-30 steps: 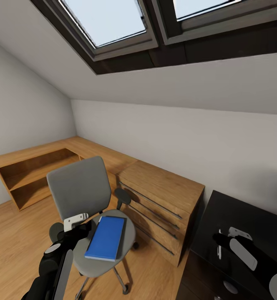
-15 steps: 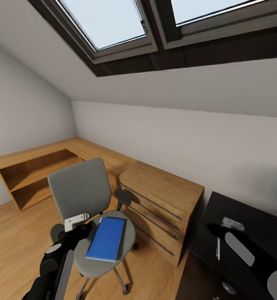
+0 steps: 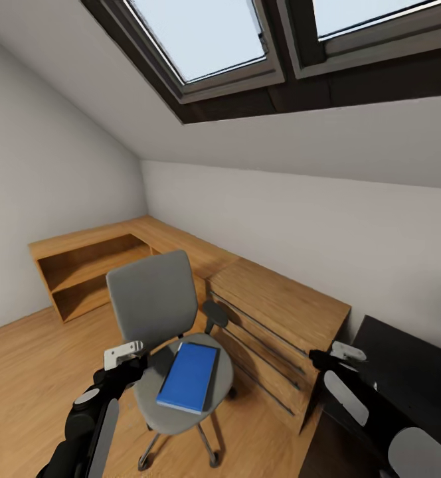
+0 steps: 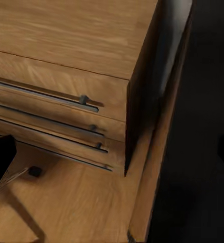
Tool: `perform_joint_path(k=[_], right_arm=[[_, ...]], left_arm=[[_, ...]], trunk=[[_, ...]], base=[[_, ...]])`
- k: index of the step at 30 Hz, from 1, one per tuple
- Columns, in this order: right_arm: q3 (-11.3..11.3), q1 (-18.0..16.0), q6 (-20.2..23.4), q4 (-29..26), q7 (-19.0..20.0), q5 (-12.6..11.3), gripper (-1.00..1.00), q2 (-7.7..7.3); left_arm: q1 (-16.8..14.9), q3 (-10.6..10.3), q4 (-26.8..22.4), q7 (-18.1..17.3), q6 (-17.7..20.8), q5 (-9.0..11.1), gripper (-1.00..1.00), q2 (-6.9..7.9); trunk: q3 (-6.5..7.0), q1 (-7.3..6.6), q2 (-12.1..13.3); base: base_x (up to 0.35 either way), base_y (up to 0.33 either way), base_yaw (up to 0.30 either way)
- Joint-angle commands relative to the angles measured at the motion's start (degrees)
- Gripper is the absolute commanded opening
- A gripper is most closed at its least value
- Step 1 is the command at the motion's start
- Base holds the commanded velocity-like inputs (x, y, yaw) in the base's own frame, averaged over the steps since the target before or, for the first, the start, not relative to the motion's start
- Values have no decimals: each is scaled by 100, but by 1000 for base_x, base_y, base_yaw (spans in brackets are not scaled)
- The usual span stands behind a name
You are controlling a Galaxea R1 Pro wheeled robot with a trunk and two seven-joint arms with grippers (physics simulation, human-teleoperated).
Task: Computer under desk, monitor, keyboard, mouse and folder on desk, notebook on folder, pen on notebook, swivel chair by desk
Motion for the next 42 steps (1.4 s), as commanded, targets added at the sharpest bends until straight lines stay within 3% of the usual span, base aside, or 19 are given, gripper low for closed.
perform_joint_path(k=[1, 3, 9, 12, 20, 29, 42], right_arm=[[27, -5, -39, -11, -111, 83, 100, 54], [28, -2, -178, 1, -265, 416, 100, 241], [18, 10, -300, 25, -475, 1062, 100, 620], [19, 15, -338, 68, -760, 1453, 100, 831], [30, 15, -429, 210, -809, 1562, 100, 955], [29, 16, -549, 367, -813, 1863, 100, 1094], [29, 16, -605, 473, -813, 1935, 100, 1169]], left_arm=[[-6, 2, -5, 26, 26, 30, 100, -3], [-6, 2, -3, 26, 26, 30, 100, -2], [-6, 2, -1, 27, 30, 34, 100, 2], [-6, 9, 11, 27, 31, 38, 100, 8], [-6, 10, 162, 34, 31, 44, 100, 8], [-6, 10, 220, 36, 31, 47, 100, 8], [-6, 10, 227, 36, 24, 47, 100, 8]], trunk=[[-9, 2, -8], [-9, 2, -8], [-9, 2, -8], [-9, 2, -8], [-9, 2, -8], [-19, 2, -8], [-50, 2, -8]], base=[[0, 0, 278], [0, 0, 279], [0, 0, 279], [0, 0, 280], [0, 0, 280], [0, 0, 280], [0, 0, 280]])
